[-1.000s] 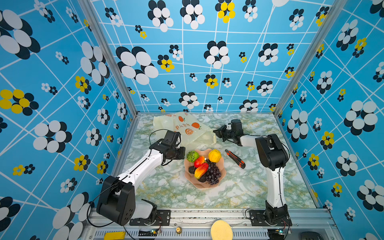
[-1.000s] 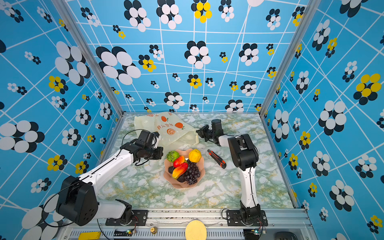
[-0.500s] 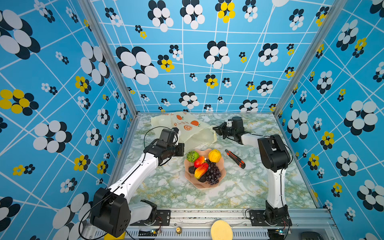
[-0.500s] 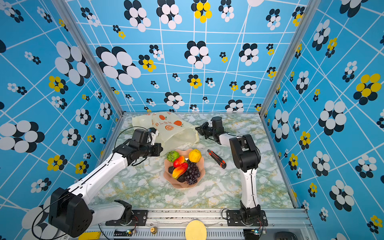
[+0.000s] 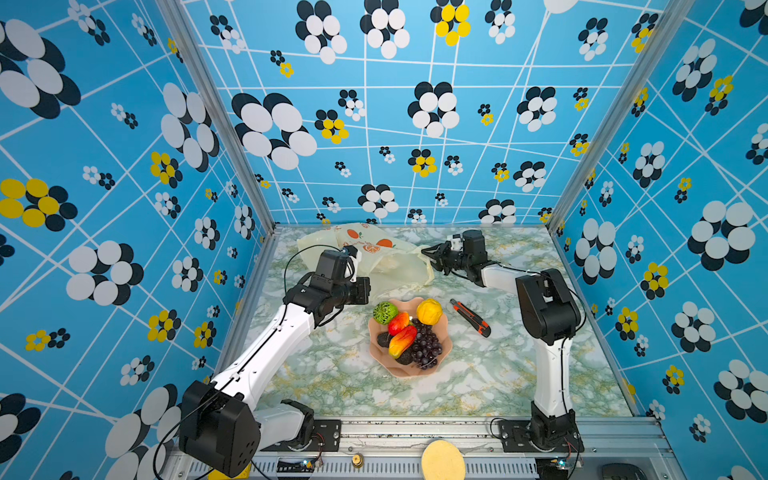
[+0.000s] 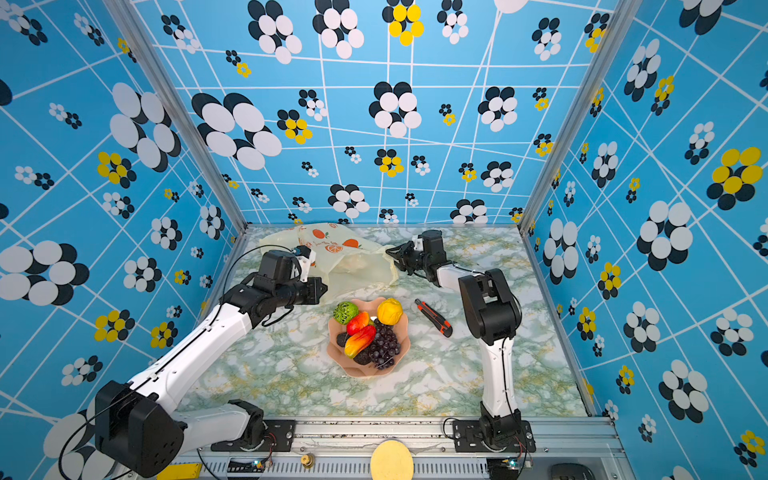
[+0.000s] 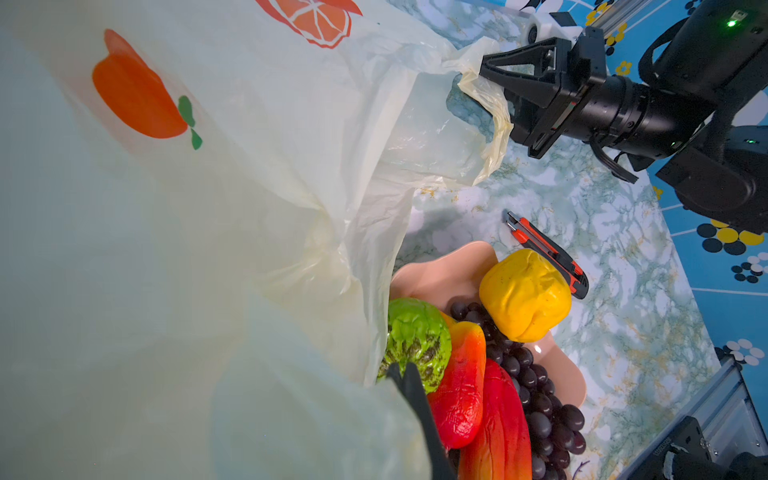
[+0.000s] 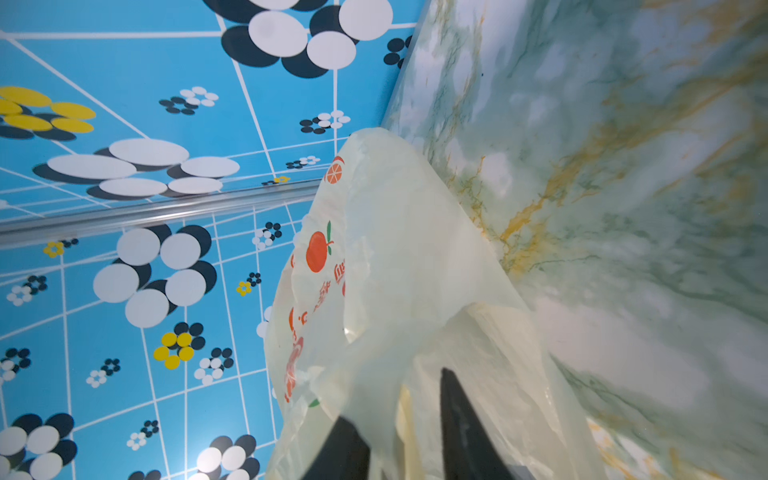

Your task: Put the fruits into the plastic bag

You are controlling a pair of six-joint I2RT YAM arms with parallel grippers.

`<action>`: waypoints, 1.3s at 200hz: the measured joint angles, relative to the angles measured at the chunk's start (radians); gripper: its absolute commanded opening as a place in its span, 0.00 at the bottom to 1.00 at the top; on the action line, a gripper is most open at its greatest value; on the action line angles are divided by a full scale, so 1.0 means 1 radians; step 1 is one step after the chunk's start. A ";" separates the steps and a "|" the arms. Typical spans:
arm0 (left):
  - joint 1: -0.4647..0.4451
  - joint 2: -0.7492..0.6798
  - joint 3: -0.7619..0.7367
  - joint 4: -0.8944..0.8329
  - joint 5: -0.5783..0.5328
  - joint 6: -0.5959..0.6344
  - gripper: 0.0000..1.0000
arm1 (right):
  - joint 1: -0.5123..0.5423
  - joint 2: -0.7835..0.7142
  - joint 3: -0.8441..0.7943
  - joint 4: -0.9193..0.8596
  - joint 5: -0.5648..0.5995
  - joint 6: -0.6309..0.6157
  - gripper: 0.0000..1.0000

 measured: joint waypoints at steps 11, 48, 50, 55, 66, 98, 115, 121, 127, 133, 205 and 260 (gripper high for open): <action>0.000 0.000 0.002 0.000 0.000 0.000 0.00 | 0.000 0.000 0.000 -0.006 -0.001 -0.012 0.46; 0.000 0.000 0.002 0.000 0.006 -0.003 0.00 | 0.000 -0.013 0.002 -0.043 -0.003 -0.052 0.61; 0.000 0.000 0.002 0.000 0.006 -0.003 0.00 | 0.000 -0.014 0.002 -0.047 -0.002 -0.054 0.62; -0.002 0.000 0.003 0.000 0.007 -0.004 0.00 | 0.000 -0.018 0.002 -0.053 -0.003 -0.063 0.63; -0.002 0.001 0.006 -0.001 0.007 -0.004 0.00 | -0.001 -0.028 0.002 -0.063 -0.003 -0.073 0.67; -0.002 0.008 0.025 -0.001 0.007 -0.004 0.00 | -0.018 -0.054 0.002 -0.079 -0.021 -0.095 0.76; -0.002 0.012 0.032 -0.002 0.007 -0.004 0.00 | -0.039 -0.066 0.002 -0.090 -0.031 -0.109 0.81; -0.002 0.015 0.035 -0.003 0.007 -0.004 0.00 | -0.045 -0.071 0.003 -0.101 -0.034 -0.119 0.82; -0.002 0.017 0.036 -0.003 0.007 -0.004 0.00 | -0.052 -0.078 0.003 -0.117 -0.036 -0.130 0.82; -0.002 0.019 0.036 -0.004 0.007 -0.004 0.00 | -0.057 -0.086 0.003 -0.135 -0.039 -0.145 0.83; -0.012 0.021 0.036 -0.007 0.008 -0.019 0.00 | -0.061 -0.272 0.006 -0.497 0.000 -0.438 0.90; -0.016 0.021 0.035 -0.006 0.008 -0.019 0.00 | -0.055 -0.478 0.068 -0.856 0.130 -0.714 0.90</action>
